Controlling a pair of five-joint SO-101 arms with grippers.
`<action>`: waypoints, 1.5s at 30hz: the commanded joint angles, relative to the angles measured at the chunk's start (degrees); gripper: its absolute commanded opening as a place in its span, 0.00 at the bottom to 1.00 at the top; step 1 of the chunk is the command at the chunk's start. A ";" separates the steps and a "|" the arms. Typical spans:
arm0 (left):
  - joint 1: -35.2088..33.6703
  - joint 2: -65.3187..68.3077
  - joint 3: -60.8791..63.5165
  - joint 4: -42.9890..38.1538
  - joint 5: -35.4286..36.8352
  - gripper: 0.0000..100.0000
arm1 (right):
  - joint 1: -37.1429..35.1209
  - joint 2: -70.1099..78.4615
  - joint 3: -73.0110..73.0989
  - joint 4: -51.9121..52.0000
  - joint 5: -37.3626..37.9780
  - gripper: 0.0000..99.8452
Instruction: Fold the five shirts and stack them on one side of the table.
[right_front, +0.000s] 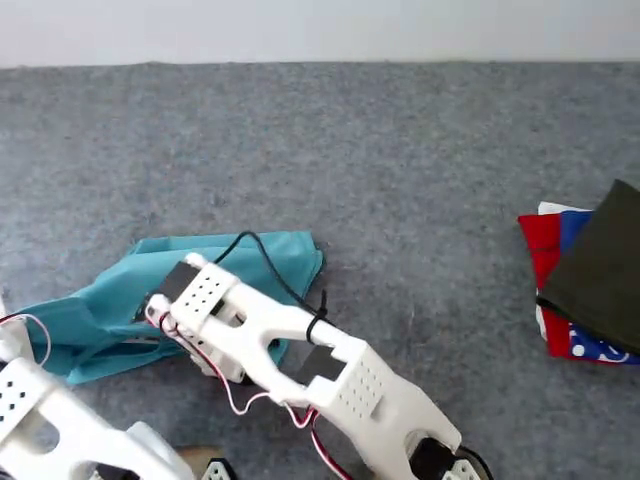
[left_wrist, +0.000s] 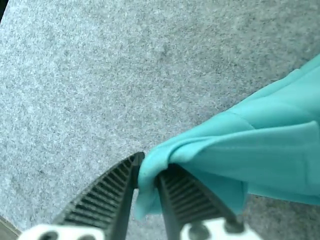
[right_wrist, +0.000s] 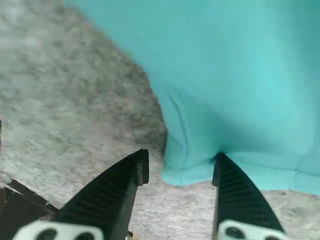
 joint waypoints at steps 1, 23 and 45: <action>0.00 -1.14 -0.22 -0.97 0.00 0.01 | 5.23 2.86 0.53 -0.22 -0.26 0.21; 18.55 -1.23 -19.91 8.26 0.26 0.01 | 22.02 -25.36 -3.60 2.51 12.31 0.01; 35.52 -0.79 -58.15 -1.93 -0.09 0.01 | 46.02 -73.80 -3.87 -15.34 33.23 0.01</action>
